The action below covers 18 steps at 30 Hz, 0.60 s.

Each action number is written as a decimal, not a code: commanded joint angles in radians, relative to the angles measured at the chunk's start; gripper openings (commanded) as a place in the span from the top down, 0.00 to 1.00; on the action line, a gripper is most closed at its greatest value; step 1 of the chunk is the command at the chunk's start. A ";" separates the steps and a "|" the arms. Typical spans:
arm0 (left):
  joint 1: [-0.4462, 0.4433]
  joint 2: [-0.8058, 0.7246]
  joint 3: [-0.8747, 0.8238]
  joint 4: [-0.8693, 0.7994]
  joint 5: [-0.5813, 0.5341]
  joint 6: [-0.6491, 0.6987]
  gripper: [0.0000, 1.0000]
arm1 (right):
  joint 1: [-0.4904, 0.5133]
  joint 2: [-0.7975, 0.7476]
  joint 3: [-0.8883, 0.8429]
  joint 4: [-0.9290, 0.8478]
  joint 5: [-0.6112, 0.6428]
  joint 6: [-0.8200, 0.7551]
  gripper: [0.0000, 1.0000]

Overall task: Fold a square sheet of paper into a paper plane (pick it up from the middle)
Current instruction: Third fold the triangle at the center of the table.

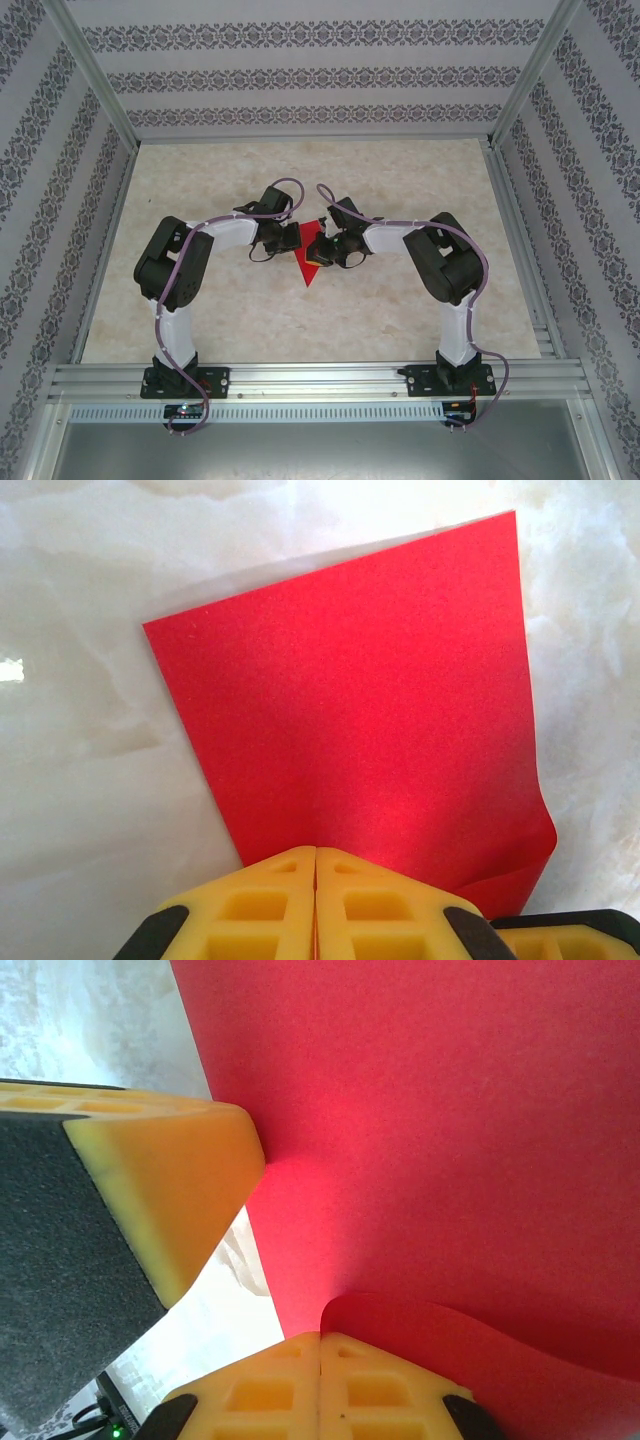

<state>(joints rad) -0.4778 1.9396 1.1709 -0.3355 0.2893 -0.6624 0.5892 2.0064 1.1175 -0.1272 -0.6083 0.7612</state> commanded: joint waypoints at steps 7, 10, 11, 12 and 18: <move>0.008 0.039 0.008 -0.010 0.013 0.011 0.90 | 0.004 0.020 0.029 0.018 -0.017 -0.019 0.99; 0.008 0.040 0.007 -0.011 0.015 0.012 0.90 | 0.004 0.026 0.030 0.014 -0.016 -0.022 0.99; 0.008 0.039 0.008 -0.011 0.015 0.009 0.90 | 0.004 0.028 0.031 0.015 -0.016 -0.022 0.99; 0.008 0.039 0.008 -0.011 0.015 0.010 0.90 | 0.004 0.029 0.032 0.014 -0.016 -0.022 0.99; 0.007 0.039 0.008 -0.012 0.018 0.009 0.90 | 0.004 0.040 0.036 0.009 -0.013 -0.022 0.98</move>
<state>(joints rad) -0.4778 1.9396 1.1709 -0.3355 0.2897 -0.6624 0.5888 2.0247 1.1309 -0.1257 -0.6197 0.7605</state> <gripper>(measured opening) 0.100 0.044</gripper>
